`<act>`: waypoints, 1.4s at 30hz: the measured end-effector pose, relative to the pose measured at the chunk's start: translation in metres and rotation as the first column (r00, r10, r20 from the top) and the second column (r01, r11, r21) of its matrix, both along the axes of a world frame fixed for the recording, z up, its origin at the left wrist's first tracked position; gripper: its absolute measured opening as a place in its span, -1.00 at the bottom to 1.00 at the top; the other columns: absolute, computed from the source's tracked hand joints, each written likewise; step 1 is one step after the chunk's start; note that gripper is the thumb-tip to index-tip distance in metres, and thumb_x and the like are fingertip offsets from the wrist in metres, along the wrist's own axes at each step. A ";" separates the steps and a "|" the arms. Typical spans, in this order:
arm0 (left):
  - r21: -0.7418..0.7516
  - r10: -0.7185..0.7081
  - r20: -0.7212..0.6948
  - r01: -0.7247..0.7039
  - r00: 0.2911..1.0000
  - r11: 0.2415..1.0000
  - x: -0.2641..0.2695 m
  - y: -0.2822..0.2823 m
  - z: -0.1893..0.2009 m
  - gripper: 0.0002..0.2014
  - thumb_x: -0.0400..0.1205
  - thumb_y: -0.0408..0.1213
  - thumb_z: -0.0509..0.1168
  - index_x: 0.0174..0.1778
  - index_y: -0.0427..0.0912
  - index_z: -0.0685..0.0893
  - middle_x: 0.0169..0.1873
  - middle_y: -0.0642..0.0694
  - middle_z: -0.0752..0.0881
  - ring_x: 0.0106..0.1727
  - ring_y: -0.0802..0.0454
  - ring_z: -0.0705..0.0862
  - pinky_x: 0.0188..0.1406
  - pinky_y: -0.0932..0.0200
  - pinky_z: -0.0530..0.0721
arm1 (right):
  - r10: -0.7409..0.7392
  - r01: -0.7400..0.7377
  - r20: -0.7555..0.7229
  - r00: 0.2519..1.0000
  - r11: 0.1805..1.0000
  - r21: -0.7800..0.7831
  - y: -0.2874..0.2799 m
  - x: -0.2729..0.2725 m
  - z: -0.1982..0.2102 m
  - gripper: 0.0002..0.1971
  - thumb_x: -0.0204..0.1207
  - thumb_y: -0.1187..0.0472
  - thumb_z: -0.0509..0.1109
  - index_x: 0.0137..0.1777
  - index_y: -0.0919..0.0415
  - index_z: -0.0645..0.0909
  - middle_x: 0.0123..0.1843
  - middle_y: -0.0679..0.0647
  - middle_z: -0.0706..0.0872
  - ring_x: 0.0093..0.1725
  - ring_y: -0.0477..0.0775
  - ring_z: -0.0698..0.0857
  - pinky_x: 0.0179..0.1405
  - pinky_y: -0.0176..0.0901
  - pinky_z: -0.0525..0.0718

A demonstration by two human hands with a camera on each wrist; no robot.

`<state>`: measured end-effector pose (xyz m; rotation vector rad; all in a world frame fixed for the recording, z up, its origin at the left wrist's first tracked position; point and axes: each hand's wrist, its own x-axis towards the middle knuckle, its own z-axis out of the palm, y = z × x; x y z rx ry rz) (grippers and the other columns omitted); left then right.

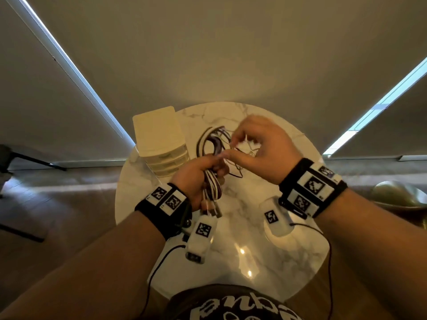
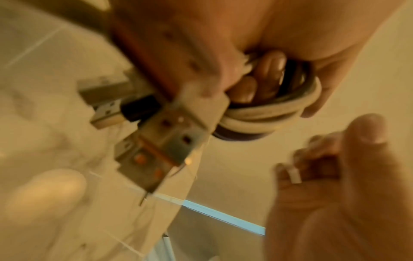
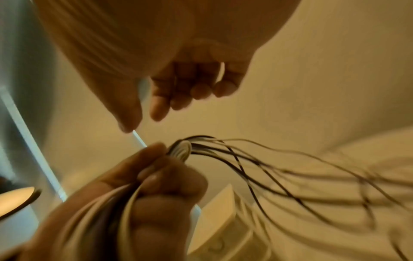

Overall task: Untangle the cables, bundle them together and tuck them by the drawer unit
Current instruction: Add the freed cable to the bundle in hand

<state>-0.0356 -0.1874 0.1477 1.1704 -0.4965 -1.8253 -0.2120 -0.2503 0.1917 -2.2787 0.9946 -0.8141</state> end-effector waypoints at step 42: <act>-0.093 0.110 0.466 -0.075 0.878 0.993 -0.003 -0.011 0.009 -0.65 0.46 0.13 0.47 -0.41 -0.09 0.77 -0.18 -0.36 0.78 -0.27 -0.31 0.69 -0.22 -0.30 0.63 | 0.024 -0.006 -0.017 1.000 0.731 0.682 0.026 0.009 -0.024 -0.76 0.55 -0.07 0.56 -0.13 0.09 0.90 -0.23 0.05 0.88 -0.18 0.09 0.87 0.07 0.22 0.84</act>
